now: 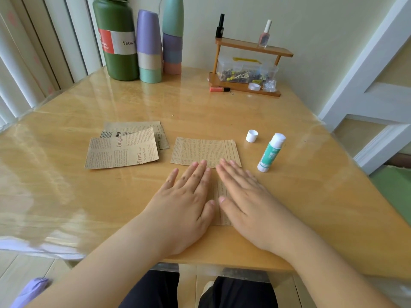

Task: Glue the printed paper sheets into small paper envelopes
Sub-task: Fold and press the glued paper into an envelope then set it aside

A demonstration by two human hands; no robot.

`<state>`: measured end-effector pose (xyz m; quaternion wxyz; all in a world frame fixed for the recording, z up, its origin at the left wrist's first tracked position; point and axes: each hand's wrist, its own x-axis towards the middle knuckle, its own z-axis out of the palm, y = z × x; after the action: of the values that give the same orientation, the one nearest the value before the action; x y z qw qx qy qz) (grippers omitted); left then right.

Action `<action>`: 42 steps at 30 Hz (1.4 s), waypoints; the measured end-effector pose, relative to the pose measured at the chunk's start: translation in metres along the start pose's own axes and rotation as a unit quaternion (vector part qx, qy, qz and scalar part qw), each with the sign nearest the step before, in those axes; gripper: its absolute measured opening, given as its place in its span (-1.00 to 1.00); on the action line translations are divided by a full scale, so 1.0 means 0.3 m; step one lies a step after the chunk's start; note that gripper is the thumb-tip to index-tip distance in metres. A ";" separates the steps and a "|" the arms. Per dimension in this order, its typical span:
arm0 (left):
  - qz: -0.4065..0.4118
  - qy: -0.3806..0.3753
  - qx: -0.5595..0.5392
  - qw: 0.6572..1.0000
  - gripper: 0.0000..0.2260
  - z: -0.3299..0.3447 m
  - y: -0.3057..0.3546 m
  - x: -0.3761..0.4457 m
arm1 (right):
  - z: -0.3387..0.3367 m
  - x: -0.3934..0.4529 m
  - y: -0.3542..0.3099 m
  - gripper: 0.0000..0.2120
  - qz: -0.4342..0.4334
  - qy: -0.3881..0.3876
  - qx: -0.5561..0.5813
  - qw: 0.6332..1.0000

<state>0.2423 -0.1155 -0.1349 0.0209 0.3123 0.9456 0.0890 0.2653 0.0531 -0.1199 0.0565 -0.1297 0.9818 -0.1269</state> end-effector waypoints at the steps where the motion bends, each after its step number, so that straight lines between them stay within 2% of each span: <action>1: 0.003 -0.005 0.000 1.000 -0.28 0.011 0.007 0.007 | 0.016 0.009 -0.005 -0.42 0.001 -0.008 -0.010 1.000; 5: -0.005 -0.015 0.010 1.000 -0.26 0.043 0.008 0.017 | 0.060 0.021 0.002 -0.24 0.005 -0.006 -0.059 0.998; 10: -0.008 -0.018 0.014 1.000 -0.27 0.049 0.007 0.020 | 0.075 0.022 0.005 -0.20 0.012 0.006 -0.080 0.997; 12: -0.004 -0.010 -0.001 1.000 -0.28 0.046 0.006 0.015 | 0.076 0.024 0.006 -0.22 0.006 0.020 -0.056 0.998; 17: -0.019 0.012 -0.068 0.997 -0.22 -0.013 -0.044 0.006 | -0.006 0.005 0.035 -0.47 0.026 0.088 0.112 0.990; 20: -0.030 -0.015 -0.073 0.997 -0.20 -0.055 -0.092 0.009 | -0.070 -0.010 0.079 -0.52 0.047 0.075 0.095 0.992; 25: -0.011 -0.043 -0.075 0.996 -0.24 -0.076 -0.119 0.015 | -0.073 0.003 0.119 -0.45 0.054 0.017 0.075 0.996; 34: 0.000 -0.012 -0.096 0.995 -0.24 -0.059 -0.123 0.019 | -0.050 0.027 0.130 -0.44 0.055 0.064 0.149 0.985; 38: -0.006 0.012 -0.134 0.991 -0.23 -0.057 -0.118 0.011 | -0.036 0.042 0.122 -0.43 0.059 0.111 0.275 0.953; 40: -0.013 0.059 -0.201 0.978 -0.23 -0.063 -0.115 0.008 | -0.043 0.043 0.106 -0.42 0.044 0.142 0.372 0.916; 42: -0.032 0.133 -0.289 0.948 -0.33 -0.075 -0.123 0.013 | -0.061 0.041 0.087 -0.45 0.009 0.188 0.443 0.876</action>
<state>0.2154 -0.1458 -0.1195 -0.0134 0.2475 0.8832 0.3981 0.2445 0.0785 -0.1103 -0.0765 -0.0563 0.8159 -0.5704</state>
